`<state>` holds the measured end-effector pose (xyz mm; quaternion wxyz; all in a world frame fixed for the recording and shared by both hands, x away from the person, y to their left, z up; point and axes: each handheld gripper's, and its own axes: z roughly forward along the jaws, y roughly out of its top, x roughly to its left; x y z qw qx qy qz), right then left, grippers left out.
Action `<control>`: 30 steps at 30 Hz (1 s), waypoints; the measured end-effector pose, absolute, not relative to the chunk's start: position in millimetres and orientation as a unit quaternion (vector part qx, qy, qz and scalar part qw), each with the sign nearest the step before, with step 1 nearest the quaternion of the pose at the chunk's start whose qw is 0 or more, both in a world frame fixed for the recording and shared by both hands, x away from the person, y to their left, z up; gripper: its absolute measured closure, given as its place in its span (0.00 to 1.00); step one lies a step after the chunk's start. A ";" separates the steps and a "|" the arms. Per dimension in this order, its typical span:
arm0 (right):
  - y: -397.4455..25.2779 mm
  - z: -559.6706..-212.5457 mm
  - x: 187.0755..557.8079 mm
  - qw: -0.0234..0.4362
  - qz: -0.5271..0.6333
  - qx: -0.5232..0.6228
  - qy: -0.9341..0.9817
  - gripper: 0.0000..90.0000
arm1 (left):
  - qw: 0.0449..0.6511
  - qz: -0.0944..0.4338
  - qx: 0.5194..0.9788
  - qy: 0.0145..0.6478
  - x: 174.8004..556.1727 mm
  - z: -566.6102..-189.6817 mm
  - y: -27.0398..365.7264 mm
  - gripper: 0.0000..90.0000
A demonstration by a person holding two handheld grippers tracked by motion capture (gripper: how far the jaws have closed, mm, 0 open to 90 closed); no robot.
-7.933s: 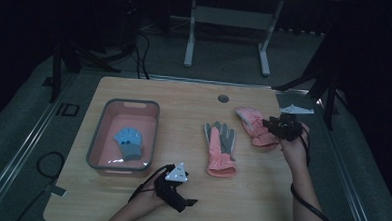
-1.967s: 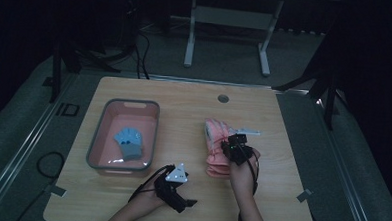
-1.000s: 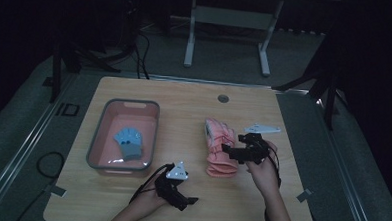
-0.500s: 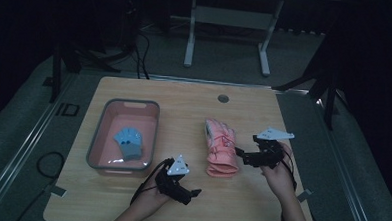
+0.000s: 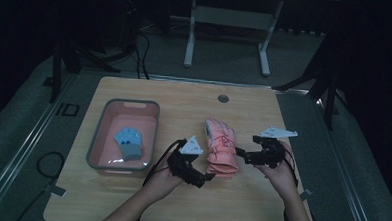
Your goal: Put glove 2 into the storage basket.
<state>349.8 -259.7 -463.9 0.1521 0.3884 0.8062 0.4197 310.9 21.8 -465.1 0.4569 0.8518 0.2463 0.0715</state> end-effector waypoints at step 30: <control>-253.2 -533.4 411.7 -0.036 0.378 0.514 0.769 0.41 | 0.381 -0.048 0.796 0.468 410.1 -535.5 -8.0 0.27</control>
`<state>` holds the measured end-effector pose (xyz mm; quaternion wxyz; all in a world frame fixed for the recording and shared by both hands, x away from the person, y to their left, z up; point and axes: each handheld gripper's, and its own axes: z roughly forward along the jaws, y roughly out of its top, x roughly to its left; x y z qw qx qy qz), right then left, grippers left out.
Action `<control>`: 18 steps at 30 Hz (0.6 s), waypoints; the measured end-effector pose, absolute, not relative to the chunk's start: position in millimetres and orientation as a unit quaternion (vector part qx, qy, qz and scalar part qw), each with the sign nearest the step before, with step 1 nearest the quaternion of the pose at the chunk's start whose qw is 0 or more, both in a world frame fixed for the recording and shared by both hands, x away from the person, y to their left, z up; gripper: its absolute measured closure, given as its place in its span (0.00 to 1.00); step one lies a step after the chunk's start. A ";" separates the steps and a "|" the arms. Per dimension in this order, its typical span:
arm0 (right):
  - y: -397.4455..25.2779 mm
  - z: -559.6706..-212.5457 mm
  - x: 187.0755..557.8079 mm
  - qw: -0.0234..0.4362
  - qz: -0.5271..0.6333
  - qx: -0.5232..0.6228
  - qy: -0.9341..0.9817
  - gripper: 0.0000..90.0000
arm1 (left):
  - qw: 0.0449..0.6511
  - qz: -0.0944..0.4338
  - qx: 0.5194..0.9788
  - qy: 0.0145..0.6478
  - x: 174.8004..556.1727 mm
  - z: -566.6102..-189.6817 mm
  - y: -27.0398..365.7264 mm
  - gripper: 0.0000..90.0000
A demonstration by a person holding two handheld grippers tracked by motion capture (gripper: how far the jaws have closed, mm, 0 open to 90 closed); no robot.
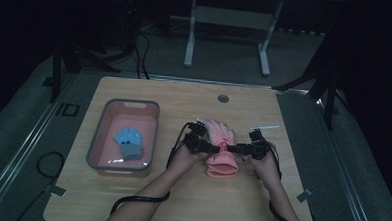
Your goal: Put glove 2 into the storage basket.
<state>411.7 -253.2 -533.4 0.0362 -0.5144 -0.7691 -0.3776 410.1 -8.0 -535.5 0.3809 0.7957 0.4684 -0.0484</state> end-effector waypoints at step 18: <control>-231.8 -517.2 392.7 -0.032 -0.392 -0.481 -0.784 0.84 | 0.407 -0.107 0.797 0.434 411.0 -521.2 1.9 0.74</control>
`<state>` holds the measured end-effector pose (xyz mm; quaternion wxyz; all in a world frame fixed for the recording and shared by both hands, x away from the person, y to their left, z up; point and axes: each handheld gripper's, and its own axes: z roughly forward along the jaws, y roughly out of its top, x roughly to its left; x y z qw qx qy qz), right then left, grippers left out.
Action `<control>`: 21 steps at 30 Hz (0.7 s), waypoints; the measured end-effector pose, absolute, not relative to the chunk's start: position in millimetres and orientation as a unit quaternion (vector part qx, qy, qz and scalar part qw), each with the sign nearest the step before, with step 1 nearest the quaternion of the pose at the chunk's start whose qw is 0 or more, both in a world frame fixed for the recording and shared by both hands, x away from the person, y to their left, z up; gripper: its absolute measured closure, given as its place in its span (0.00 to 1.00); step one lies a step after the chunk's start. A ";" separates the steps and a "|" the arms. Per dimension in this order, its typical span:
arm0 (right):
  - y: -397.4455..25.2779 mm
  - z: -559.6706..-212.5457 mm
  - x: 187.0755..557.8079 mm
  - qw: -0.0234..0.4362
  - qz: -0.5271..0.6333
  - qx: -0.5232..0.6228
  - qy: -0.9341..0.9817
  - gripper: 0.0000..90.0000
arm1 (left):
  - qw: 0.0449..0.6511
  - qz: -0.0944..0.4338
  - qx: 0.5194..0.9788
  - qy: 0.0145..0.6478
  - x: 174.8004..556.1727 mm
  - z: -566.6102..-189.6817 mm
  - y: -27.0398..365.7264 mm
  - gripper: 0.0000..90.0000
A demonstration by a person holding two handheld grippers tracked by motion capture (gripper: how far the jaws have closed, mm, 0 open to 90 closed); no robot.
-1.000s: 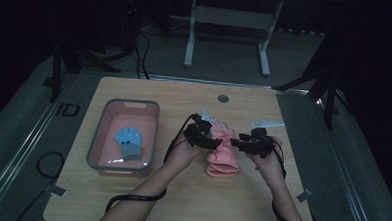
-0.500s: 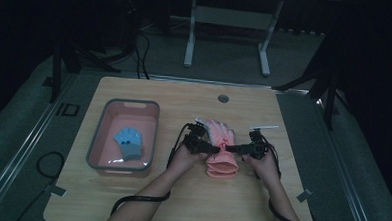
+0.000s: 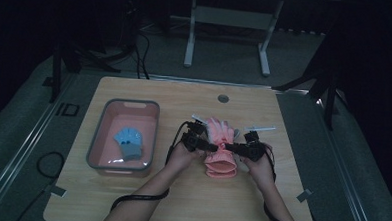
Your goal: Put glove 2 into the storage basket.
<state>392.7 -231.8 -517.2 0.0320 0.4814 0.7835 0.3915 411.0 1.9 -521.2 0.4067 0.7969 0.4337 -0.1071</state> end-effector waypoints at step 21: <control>-186.2 -450.8 374.8 0.066 0.416 0.440 0.793 0.84 | 0.394 -0.067 0.822 0.406 396.4 -444.6 48.2 0.74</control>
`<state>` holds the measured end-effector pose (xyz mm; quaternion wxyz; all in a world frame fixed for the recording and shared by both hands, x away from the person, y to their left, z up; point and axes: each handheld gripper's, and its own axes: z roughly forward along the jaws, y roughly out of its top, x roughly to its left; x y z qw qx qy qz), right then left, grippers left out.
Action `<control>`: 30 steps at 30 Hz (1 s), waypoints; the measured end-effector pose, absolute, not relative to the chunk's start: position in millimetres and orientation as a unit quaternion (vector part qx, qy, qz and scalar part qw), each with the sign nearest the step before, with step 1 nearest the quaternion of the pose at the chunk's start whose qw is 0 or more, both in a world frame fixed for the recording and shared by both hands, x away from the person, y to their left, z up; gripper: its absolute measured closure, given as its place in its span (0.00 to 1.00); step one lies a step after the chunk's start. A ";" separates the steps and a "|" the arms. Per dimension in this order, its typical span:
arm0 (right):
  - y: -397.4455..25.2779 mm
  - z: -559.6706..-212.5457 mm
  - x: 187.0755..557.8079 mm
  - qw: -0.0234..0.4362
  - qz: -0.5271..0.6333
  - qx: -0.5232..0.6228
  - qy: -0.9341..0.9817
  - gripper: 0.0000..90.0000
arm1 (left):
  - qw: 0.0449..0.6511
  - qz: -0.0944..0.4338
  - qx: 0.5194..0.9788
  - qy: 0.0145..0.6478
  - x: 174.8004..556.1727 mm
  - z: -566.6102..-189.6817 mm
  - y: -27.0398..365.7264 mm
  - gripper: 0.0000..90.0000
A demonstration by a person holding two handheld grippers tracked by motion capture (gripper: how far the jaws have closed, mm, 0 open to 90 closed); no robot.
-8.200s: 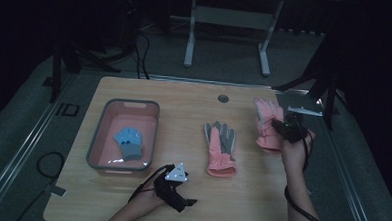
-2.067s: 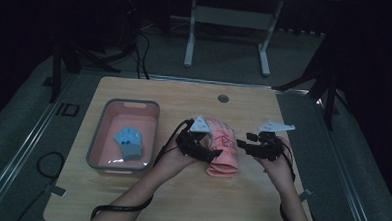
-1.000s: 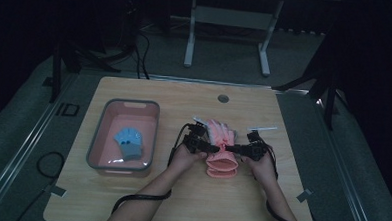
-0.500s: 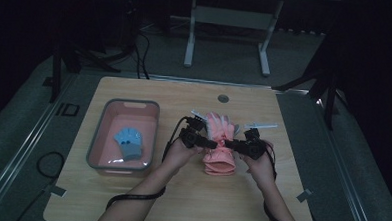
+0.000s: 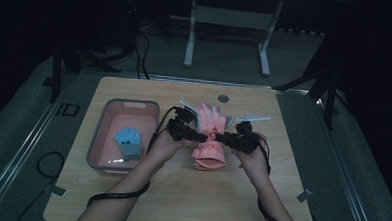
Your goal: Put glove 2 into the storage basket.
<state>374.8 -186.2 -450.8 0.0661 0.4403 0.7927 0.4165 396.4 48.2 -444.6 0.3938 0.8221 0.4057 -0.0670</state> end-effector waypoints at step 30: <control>-66.4 -395.3 386.8 0.046 0.447 0.381 0.808 0.84 | 0.380 -0.032 0.817 0.432 385.7 -380.0 172.6 0.74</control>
